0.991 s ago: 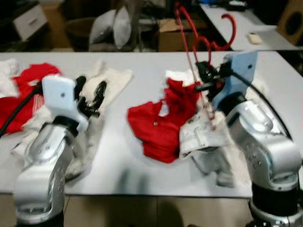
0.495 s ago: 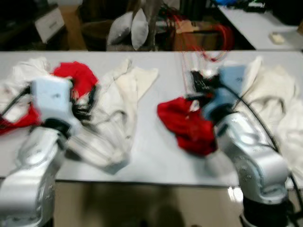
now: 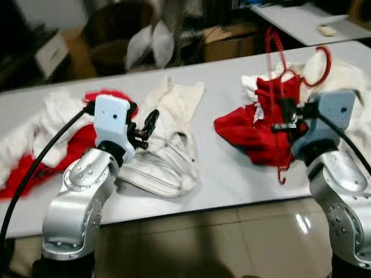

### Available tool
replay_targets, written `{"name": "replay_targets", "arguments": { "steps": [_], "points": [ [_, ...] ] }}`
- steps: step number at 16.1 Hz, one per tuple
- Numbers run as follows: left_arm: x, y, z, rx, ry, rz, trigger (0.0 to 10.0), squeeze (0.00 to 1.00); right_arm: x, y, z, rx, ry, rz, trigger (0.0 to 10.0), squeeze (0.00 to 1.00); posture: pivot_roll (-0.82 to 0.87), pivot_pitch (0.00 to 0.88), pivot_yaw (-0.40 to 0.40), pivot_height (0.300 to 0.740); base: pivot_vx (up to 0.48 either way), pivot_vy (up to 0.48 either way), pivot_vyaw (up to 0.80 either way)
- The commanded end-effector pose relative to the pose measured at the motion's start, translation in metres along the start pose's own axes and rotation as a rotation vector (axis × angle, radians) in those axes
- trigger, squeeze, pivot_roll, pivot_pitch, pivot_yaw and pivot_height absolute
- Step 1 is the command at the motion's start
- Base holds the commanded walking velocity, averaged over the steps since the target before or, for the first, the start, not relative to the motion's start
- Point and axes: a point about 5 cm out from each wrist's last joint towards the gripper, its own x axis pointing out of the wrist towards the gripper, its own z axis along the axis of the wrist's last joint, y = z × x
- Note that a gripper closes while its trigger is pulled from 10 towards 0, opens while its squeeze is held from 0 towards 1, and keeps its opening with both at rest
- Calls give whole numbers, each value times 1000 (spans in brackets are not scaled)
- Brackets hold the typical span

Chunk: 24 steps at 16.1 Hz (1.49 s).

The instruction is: Hang hanger

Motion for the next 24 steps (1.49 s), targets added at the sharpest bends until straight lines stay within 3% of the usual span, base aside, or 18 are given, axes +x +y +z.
{"name": "replay_targets", "arguments": {
  "steps": [1,4,5,7,10,12,15,17,19,20,24],
  "points": [
    [-2,8,-17,30,70,22,10000,0,-2,8,-2,-6,28,42,10000,0,-212,24,128,740,0,424,0],
    [-4,10,-20,47,77,40,10000,0,-9,20,-16,26,87,79,10000,0,-188,0,106,740,0,426,0],
    [-3,13,-23,38,77,66,10000,0,-4,25,-26,47,100,75,10000,0,-178,0,113,740,0,428,0],
    [-4,14,-30,6,87,91,10000,0,-3,20,-37,62,123,14,10000,0,-174,0,121,740,0,431,0],
    [-7,11,-36,0,99,85,10000,0,-8,20,-38,-26,138,51,10000,0,-173,0,102,740,0,413,0],
    [-11,2,-31,-13,43,66,10000,0,-10,19,-44,-25,149,91,10000,0,-149,0,72,740,0,-146,0],
    [-14,-11,-36,-40,55,73,10000,0,-1,13,-42,-23,144,82,10000,0,-169,0,49,740,0,-480,0],
    [-7,-15,-41,-48,61,70,10000,0,6,9,-27,-44,96,101,10000,0,-212,27,44,740,0,-480,0],
    [-2,-18,-42,-102,48,73,10000,0,6,5,-25,-68,94,120,10000,0,-219,31,49,740,0,0,0],
    [0,-20,-45,-74,77,63,10000,0,4,2,-29,-78,107,126,10000,0,-207,21,52,740,0,0,0],
    [-2,-11,-49,-72,102,44,10000,0,3,10,-31,-45,111,123,10000,0,-225,0,55,740,0,0,0]
  ]
}}
